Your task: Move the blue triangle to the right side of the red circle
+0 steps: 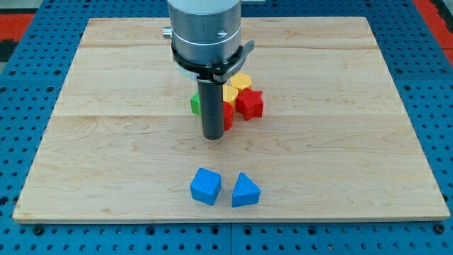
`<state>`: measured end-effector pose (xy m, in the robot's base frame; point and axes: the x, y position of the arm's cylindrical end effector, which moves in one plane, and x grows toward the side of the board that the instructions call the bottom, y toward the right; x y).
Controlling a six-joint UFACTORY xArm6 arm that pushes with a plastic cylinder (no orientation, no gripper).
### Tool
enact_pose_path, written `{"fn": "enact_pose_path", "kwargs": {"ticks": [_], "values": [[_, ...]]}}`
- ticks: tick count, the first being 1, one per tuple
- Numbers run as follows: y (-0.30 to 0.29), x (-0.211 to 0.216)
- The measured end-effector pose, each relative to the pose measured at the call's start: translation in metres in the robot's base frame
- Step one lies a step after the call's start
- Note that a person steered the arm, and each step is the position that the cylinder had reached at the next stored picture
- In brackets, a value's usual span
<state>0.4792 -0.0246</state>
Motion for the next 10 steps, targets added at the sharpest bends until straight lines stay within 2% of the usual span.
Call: {"fn": "enact_pose_path", "kwargs": {"ticks": [1,2,4,5,6,8,10], "values": [[0.000,0.013],[0.035,0.054],[0.112,0.101],[0.113,0.138],[0.078,0.137],[0.010,0.092],[-0.014,0.048]]}}
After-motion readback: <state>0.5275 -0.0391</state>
